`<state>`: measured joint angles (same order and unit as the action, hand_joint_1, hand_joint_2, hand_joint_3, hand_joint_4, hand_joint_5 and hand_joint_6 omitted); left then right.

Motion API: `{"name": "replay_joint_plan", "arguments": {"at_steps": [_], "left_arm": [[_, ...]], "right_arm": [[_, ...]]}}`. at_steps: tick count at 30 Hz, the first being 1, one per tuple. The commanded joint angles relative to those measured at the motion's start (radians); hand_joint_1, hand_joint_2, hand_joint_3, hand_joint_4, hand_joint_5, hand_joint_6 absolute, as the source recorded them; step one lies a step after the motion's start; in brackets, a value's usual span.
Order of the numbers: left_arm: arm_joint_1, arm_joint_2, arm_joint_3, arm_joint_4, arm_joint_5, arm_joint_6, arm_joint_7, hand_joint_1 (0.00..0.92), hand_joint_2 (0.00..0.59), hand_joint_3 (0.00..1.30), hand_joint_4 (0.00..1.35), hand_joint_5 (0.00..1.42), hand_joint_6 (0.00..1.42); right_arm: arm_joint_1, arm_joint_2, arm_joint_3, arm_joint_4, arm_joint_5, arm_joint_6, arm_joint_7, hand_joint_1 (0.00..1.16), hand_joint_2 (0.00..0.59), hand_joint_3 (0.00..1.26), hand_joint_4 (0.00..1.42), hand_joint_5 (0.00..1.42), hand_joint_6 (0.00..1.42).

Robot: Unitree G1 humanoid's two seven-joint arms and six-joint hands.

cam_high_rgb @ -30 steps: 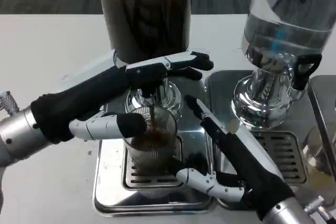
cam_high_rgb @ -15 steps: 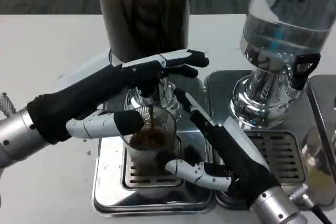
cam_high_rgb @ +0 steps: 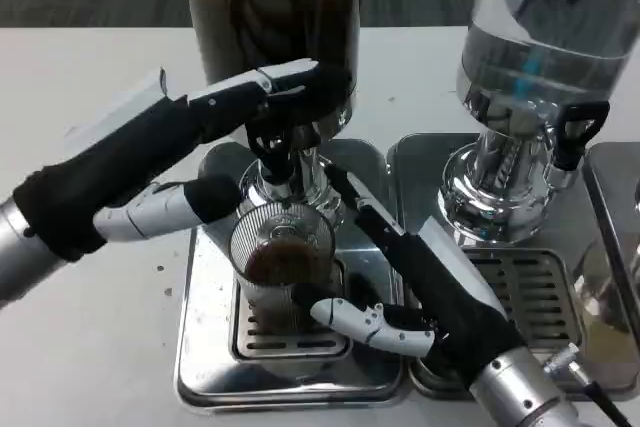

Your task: Grasp the cup under the faucet to collect the drink, then remove the cup.

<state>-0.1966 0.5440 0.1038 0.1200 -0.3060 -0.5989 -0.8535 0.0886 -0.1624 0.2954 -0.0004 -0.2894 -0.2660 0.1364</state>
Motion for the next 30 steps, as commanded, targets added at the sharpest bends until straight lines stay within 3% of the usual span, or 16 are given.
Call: {"name": "replay_joint_plan", "arguments": {"at_steps": [1,15,30], "left_arm": [[0.014,0.007,0.027,0.008,0.013,-0.010,0.029,0.000,0.097,0.18,0.10,0.17,0.12],[0.069,0.019,0.102,0.012,0.041,-0.033,0.091,0.000,0.096,0.19,0.11,0.18,0.13],[0.213,0.032,0.184,0.023,0.087,-0.062,0.165,0.000,0.096,0.19,0.12,0.19,0.14]], "right_arm": [[-0.016,0.005,0.000,0.012,0.004,-0.022,-0.007,0.54,0.207,0.00,0.00,0.00,0.03],[-0.040,0.005,0.003,0.035,0.005,-0.030,-0.005,0.54,0.207,0.00,0.00,0.00,0.03],[-0.092,0.006,0.013,0.119,-0.005,-0.045,-0.003,0.54,0.205,0.00,0.00,0.00,0.03]]}}
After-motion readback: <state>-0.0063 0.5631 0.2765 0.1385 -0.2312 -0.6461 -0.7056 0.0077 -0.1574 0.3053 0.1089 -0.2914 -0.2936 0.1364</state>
